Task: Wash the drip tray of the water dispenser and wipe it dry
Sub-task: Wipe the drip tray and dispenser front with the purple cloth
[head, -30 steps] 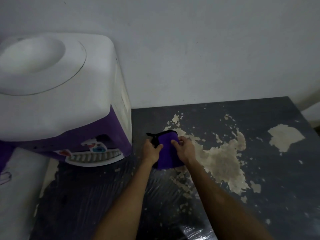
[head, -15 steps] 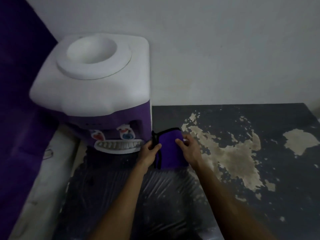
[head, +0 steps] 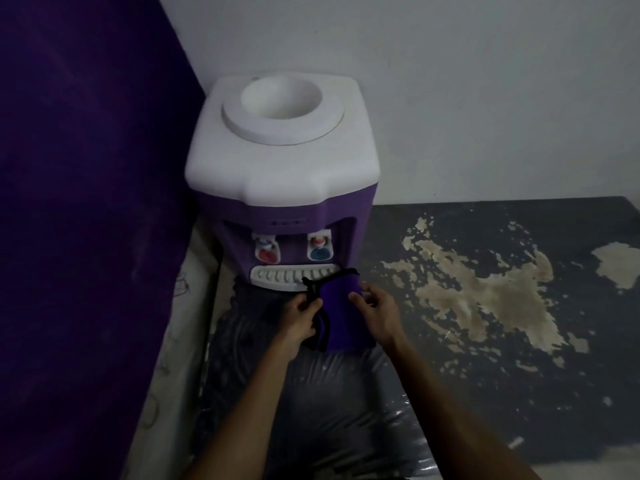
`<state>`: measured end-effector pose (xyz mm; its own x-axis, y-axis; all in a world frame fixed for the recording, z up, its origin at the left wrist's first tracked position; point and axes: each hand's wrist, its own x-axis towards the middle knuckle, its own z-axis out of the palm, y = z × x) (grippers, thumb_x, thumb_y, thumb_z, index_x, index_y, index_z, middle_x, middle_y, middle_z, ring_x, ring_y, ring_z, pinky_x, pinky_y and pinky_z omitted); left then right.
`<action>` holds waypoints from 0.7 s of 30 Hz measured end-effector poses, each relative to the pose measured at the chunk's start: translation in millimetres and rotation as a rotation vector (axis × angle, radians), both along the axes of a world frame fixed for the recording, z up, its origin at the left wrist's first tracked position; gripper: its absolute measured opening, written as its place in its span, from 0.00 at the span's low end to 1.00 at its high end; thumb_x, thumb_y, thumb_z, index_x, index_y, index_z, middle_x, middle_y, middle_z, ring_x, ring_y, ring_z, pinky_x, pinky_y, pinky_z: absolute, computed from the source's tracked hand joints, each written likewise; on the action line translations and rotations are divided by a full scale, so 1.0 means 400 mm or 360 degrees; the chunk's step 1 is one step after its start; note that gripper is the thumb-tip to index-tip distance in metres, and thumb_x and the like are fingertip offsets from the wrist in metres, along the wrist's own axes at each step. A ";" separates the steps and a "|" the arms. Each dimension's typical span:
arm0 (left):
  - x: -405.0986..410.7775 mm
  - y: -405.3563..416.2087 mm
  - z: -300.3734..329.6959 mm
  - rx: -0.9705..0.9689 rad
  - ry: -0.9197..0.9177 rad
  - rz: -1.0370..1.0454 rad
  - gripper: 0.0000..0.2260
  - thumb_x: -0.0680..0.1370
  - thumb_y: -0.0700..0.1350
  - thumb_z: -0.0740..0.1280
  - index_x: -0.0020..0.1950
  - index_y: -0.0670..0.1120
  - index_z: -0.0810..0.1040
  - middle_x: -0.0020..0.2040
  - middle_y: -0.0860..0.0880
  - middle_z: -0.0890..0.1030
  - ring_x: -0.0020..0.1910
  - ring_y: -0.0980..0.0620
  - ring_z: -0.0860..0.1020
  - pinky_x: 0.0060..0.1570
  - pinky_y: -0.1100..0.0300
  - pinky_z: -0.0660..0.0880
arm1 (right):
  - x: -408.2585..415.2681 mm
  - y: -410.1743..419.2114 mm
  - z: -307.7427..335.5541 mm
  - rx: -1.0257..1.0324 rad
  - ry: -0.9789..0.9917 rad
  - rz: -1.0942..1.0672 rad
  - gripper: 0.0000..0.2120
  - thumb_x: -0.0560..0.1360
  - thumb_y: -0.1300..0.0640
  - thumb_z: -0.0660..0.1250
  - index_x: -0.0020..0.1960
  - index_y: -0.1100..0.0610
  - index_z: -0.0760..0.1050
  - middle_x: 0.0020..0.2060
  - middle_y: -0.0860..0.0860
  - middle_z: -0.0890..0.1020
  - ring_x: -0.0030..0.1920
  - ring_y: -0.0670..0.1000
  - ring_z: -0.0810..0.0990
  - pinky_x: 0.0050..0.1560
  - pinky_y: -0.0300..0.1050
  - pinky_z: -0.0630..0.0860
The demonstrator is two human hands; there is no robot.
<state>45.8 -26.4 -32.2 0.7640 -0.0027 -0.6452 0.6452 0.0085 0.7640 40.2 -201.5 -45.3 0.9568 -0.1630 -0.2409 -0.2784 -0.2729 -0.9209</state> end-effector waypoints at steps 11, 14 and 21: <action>-0.030 0.096 0.020 -0.0484 0.0109 0.0121 0.16 0.83 0.54 0.56 0.68 0.49 0.72 0.61 0.46 0.78 0.61 0.43 0.77 0.57 0.53 0.74 | -0.062 0.175 -0.001 -0.0145 -0.0104 0.0376 0.20 0.78 0.48 0.69 0.68 0.50 0.75 0.53 0.43 0.82 0.53 0.41 0.80 0.53 0.30 0.73; -0.021 0.115 0.019 -0.0595 0.0116 0.0090 0.20 0.83 0.60 0.51 0.62 0.51 0.77 0.58 0.49 0.79 0.56 0.48 0.79 0.52 0.56 0.76 | -0.061 0.187 -0.001 -0.0196 -0.0158 0.0403 0.21 0.77 0.47 0.69 0.69 0.49 0.74 0.54 0.45 0.83 0.54 0.43 0.81 0.55 0.36 0.75; -0.005 0.119 0.032 -0.0590 0.0174 -0.0117 0.29 0.80 0.66 0.48 0.72 0.51 0.70 0.61 0.49 0.76 0.61 0.43 0.76 0.50 0.56 0.77 | -0.030 0.194 0.002 -0.0079 -0.0096 0.0169 0.16 0.79 0.52 0.68 0.66 0.50 0.75 0.51 0.47 0.84 0.51 0.45 0.83 0.53 0.42 0.79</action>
